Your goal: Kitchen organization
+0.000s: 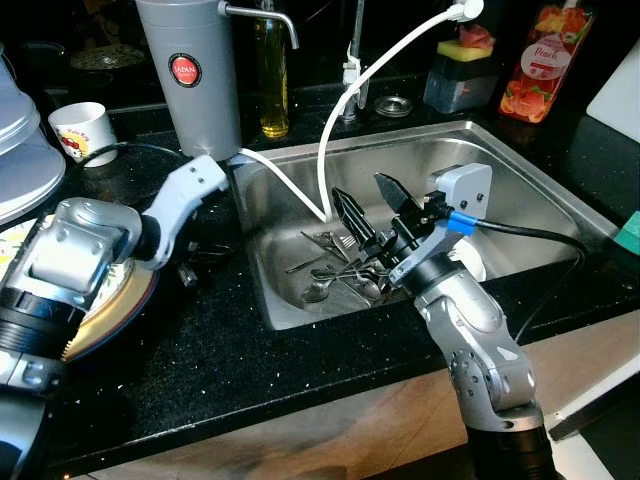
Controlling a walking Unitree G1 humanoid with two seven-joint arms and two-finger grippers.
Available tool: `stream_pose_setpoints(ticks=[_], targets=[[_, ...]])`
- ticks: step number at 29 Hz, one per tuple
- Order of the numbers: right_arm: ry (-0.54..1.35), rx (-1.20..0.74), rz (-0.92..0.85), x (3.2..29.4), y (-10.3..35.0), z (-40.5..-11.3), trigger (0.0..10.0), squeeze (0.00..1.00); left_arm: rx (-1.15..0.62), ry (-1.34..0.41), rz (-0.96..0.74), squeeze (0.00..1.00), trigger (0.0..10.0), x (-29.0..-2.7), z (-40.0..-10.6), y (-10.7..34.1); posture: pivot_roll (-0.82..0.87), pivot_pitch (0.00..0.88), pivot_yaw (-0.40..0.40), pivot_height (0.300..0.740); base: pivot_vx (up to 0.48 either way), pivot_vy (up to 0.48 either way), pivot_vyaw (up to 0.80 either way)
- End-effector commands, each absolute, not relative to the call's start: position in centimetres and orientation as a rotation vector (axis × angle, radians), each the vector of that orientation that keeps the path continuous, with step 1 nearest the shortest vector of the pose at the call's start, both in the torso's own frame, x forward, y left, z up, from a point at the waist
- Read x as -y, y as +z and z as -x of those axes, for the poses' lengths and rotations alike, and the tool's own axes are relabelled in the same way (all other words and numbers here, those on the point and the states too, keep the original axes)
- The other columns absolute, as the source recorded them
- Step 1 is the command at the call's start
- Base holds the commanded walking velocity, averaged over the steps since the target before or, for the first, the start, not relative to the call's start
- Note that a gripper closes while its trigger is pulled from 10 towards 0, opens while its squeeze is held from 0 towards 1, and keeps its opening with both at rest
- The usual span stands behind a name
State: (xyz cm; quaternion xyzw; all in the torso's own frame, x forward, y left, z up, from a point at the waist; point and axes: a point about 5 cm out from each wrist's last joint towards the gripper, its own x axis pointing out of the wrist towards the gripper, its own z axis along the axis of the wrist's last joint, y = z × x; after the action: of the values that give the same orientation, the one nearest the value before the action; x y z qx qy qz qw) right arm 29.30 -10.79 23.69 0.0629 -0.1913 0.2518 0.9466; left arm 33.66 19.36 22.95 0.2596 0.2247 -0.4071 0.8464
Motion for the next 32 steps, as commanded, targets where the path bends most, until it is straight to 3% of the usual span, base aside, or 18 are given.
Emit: stream_pose_setpoints(ticks=[1, 6, 7, 14, 16, 28, 32], targets=[[0.526, 0.391, -0.132, 10.5, 23.8, -29.4, 10.0, 0.0, -0.594, -0.851, -0.551, 0.0, 0.0, -19.7, -33.3, 20.2, 0.13, 0.055, 0.034, 0.74, 0.0, 0.0, 0.0], [0.526, 0.39, -0.132, 10.6, 23.8, -29.4, 10.0, 0.0, -0.438, -0.862, -0.432, 0.0, 0.0, -18.4, -34.0, 22.8, 0.13, 0.057, 0.031, 0.74, 0.0, 0.0, 0.0], [0.526, 0.39, -0.132, 10.6, 23.8, -29.4, 10.0, 0.0, -0.364, -0.855, -0.384, 0.0, 10.0, -18.0, -34.3, 24.2, 0.13, 0.058, 0.028, 0.74, 0.0, 0.0, 0.0], [0.521, 0.392, -0.134, 10.6, 23.9, -29.3, 10.0, 0.0, 0.135, -0.772, -0.28, 0.0, 10.0, -17.1, -34.7, 33.0, 0.13, 0.063, 0.026, 0.74, 0.0, 0.0, 0.0], [0.518, 0.392, -0.136, 10.6, 23.9, -29.3, 10.0, 0.0, 0.196, -0.775, -0.245, 0.0, 10.0, -16.8, -34.4, 34.3, 0.13, 0.063, 0.026, 0.74, 0.0, 0.0, 0.0], [0.514, 0.398, -0.132, 10.9, 24.1, -29.4, 10.0, 0.0, 0.277, -0.757, -0.159, 0.0, 10.0, -15.5, -34.8, 34.3, 0.12, 0.056, 0.013, 0.74, 0.0, 0.0, 0.0], [0.498, 0.399, -0.13, 11.0, 24.2, -29.5, 10.0, 0.0, 0.232, -0.464, -0.293, 0.0, 10.0, -16.5, -37.1, 33.4, 0.12, 0.056, 0.013, 0.74, 0.0, 0.0, 0.0]])
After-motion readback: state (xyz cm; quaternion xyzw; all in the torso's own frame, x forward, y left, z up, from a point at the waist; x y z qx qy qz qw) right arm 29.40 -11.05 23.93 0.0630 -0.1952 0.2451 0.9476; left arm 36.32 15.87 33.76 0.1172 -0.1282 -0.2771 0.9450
